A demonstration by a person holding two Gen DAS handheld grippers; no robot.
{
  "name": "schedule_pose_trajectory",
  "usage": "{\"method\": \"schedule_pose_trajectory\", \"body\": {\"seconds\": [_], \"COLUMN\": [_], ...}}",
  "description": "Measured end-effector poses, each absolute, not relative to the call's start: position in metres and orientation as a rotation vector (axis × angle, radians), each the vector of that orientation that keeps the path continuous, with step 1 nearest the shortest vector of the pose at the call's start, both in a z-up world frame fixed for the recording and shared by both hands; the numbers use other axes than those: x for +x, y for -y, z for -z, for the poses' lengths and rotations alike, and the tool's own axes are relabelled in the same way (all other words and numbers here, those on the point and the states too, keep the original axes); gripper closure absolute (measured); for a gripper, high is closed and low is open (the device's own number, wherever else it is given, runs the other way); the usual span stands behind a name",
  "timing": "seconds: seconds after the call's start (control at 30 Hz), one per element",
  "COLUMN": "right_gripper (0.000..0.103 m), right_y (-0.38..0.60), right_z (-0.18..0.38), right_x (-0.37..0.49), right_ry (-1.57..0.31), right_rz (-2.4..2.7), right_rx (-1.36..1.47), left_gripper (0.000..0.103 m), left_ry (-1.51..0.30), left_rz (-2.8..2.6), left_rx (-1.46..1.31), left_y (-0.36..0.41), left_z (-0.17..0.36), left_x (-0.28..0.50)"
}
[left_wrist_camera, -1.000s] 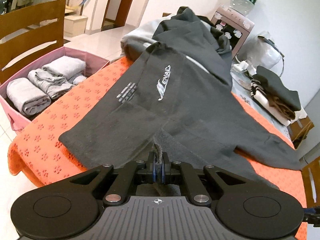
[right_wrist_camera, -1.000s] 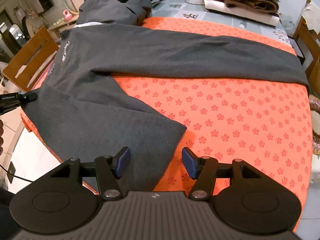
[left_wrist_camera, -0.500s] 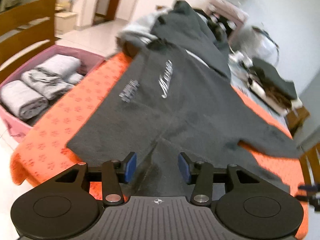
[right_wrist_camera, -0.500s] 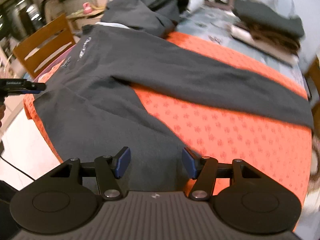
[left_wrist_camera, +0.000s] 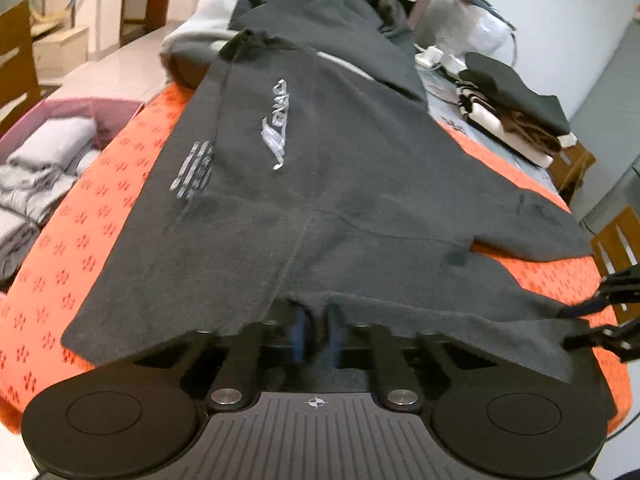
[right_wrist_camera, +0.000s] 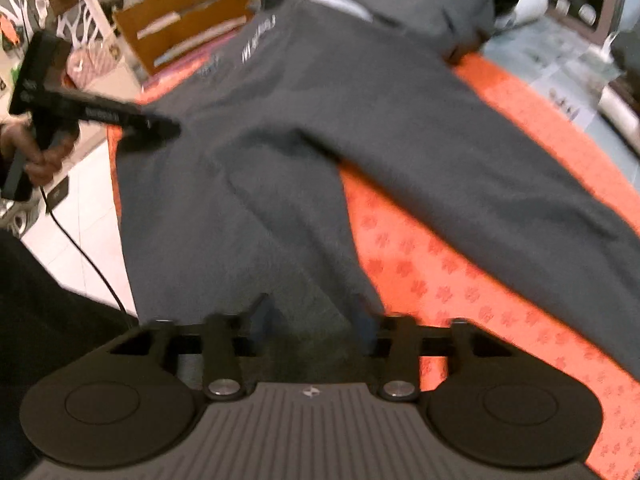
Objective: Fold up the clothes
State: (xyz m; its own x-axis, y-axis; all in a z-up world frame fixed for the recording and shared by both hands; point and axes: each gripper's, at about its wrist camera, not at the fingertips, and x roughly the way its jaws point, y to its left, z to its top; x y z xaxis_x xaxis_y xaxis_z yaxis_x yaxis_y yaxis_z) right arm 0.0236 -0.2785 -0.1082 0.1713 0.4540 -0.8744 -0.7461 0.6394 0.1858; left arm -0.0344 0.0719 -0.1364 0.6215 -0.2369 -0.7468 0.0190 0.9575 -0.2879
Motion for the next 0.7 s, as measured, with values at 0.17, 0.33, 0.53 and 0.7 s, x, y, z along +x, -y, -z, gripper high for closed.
{"method": "schedule_pose_trajectory", "body": {"seconds": [0.17, 0.33, 0.53, 0.7], "right_gripper": [0.099, 0.099, 0.090, 0.075], "right_y": [0.292, 0.306, 0.311, 0.314], "right_z": [0.112, 0.109, 0.094, 0.083], "right_x": [0.012, -0.002, -0.019, -0.029], "right_ry": [-1.126, -1.100, -1.046, -1.021], "right_rz": [-0.805, -0.691, -0.608, -0.514], "right_rx": [-0.294, -0.267, -0.233, -0.149], "left_gripper": [0.096, 0.095, 0.077, 0.073], "left_ry": [-0.832, -0.833, -0.862, -0.847], "left_rz": [0.186, 0.194, 0.144, 0.157], "left_rx": [-0.234, -0.221, -0.216, -0.219], "left_y": [-0.067, -0.064, -0.075, -0.088], "left_z": [0.120, 0.119, 0.123, 0.109], "left_x": [-0.030, -0.014, -0.008, -0.010]}}
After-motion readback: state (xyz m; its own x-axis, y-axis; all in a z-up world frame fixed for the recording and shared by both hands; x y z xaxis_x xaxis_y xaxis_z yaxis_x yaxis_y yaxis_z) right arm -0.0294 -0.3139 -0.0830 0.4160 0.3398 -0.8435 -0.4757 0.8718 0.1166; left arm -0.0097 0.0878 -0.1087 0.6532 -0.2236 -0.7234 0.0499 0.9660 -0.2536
